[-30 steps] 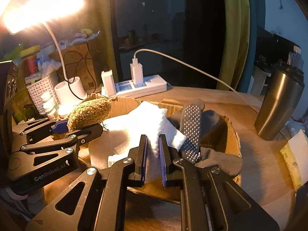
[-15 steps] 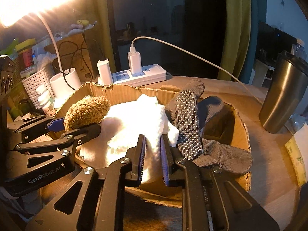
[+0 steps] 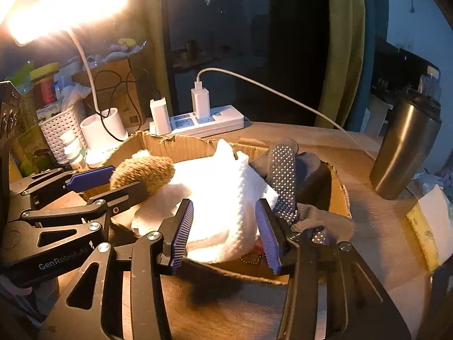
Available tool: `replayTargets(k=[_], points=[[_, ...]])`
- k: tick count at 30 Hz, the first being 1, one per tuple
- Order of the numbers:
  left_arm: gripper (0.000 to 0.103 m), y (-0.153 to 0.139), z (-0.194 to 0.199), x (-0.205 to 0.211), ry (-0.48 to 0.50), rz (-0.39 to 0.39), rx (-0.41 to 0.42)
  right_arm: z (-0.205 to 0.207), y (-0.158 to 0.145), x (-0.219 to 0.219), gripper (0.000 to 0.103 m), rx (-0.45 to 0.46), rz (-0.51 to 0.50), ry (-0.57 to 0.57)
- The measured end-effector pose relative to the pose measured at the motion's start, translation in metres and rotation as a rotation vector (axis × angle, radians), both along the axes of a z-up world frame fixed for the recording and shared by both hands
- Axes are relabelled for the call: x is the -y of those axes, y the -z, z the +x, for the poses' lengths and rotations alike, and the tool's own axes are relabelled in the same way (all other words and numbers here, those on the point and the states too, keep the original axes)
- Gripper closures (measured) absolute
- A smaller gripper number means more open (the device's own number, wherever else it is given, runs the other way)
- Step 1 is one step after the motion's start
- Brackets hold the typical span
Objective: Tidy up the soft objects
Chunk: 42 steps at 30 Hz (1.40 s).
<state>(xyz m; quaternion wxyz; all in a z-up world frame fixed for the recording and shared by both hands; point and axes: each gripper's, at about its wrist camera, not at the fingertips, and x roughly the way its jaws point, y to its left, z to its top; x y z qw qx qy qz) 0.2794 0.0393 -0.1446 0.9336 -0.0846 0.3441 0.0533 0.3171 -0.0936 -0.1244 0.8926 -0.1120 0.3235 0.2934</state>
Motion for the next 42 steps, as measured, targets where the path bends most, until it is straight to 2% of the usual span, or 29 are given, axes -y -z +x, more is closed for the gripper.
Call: replayTargets(k=[2,4,5,8,27,42], points=[[0.049,-0.004,-0.004,0.001,-0.003,0.003,0.008,-0.004,-0.004,0.0,0.054,0.011,0.0,0.001],[0.033,-0.008,-0.009,0.001,-0.007,0.006,0.016,-0.009,-0.009,0.002,0.054,0.025,0.001,0.005],[0.032,-0.01,-0.012,0.001,-0.01,0.006,0.023,-0.012,-0.012,0.003,0.053,0.034,0.0,0.009],[0.031,-0.019,-0.022,-0.002,-0.022,-0.005,0.051,-0.02,-0.021,0.008,0.049,0.058,0.005,0.021],[0.031,-0.067,-0.086,0.011,-0.029,0.016,0.183,-0.086,-0.073,0.034,0.045,0.2,0.032,0.072],[0.03,-0.099,-0.148,0.024,-0.033,0.032,0.277,-0.15,-0.102,0.053,0.043,0.291,0.051,0.085]])
